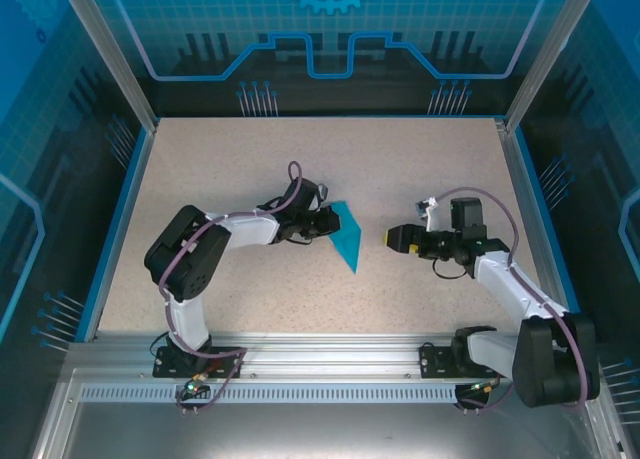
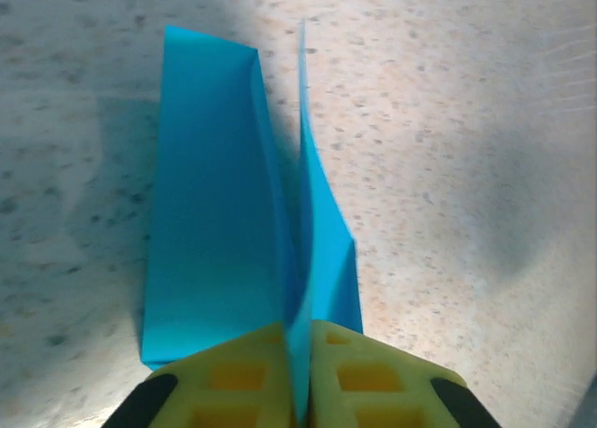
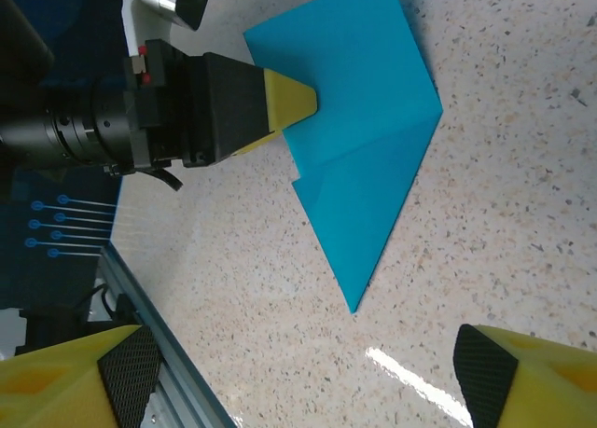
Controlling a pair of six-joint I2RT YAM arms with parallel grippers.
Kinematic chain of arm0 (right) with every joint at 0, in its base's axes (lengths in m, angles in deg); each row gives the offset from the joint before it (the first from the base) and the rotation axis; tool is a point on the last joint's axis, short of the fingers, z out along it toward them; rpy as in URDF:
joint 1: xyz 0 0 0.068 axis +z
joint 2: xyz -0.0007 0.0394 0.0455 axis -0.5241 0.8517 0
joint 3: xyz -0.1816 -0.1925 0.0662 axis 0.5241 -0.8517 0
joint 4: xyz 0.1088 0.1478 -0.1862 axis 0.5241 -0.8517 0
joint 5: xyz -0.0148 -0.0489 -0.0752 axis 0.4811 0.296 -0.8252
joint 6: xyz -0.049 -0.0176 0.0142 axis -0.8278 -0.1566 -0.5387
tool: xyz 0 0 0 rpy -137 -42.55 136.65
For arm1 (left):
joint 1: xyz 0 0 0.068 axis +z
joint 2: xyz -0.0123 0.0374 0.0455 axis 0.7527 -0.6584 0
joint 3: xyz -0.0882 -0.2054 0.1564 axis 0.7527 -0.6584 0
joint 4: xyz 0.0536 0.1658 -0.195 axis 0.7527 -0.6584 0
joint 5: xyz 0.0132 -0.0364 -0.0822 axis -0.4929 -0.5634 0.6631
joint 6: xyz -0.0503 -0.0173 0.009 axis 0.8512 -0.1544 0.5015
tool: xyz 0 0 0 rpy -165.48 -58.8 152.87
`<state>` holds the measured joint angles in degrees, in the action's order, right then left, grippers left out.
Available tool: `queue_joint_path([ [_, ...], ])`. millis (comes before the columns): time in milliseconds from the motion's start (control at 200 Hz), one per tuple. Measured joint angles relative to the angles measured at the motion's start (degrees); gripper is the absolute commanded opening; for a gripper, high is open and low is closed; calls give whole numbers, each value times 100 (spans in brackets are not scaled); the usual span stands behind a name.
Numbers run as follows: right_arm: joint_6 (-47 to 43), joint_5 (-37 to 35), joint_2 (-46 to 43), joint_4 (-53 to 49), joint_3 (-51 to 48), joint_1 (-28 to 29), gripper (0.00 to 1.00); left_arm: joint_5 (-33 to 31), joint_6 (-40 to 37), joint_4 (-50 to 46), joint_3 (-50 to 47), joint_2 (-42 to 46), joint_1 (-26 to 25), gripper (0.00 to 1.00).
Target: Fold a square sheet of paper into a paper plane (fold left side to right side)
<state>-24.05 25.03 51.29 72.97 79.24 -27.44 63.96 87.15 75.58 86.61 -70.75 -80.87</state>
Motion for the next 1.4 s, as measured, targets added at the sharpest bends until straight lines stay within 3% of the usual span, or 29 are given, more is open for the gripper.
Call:
queue_joint_path([
  [205, -201, 551, 485, 861, -13, -46, 89, 1045, -946, 264, -533, 741, 17, 6],
  [450, -339, 1591, 1672, 1851, 295, 15, 87, 2201, -1690, 350, -778, 1646, 22, 5],
  [715, -595, 2199, 1958, 2081, 616, 413, 63, 2638, -1996, 280, -817, 1720, 24, 5],
  [775, -605, 2260, 2020, 2079, 645, 417, 55, 2649, -2055, 238, -817, 1720, 26, 6],
  [840, -621, 2304, 2065, 2070, 656, 420, 39, 2649, -2076, 212, -817, 1720, 28, 7],
  [945, -645, 2312, 2081, 2035, 671, 424, 16, 2625, -2109, 149, -815, 1720, 28, 16],
  [990, -691, 2310, 2081, 2035, 675, 435, 7, 2590, -2166, 111, -815, 1720, 28, 31],
  [1055, -654, 2286, 2087, 1987, 697, 455, 2, 2485, -2201, 52, -815, 1720, 39, 58],
  [1105, -603, 2253, 2114, 1956, 730, 472, 1, 2350, -2201, -13, -815, 1725, 61, 69],
  [1250, -437, 2057, 2356, 1904, 850, 535, 0, 1537, -2258, -485, -815, 1934, 201, 78],
  [1395, -17, 1722, 2868, 1912, 960, 564, 0, 485, -2398, -1178, -815, 2608, 299, 78],
])
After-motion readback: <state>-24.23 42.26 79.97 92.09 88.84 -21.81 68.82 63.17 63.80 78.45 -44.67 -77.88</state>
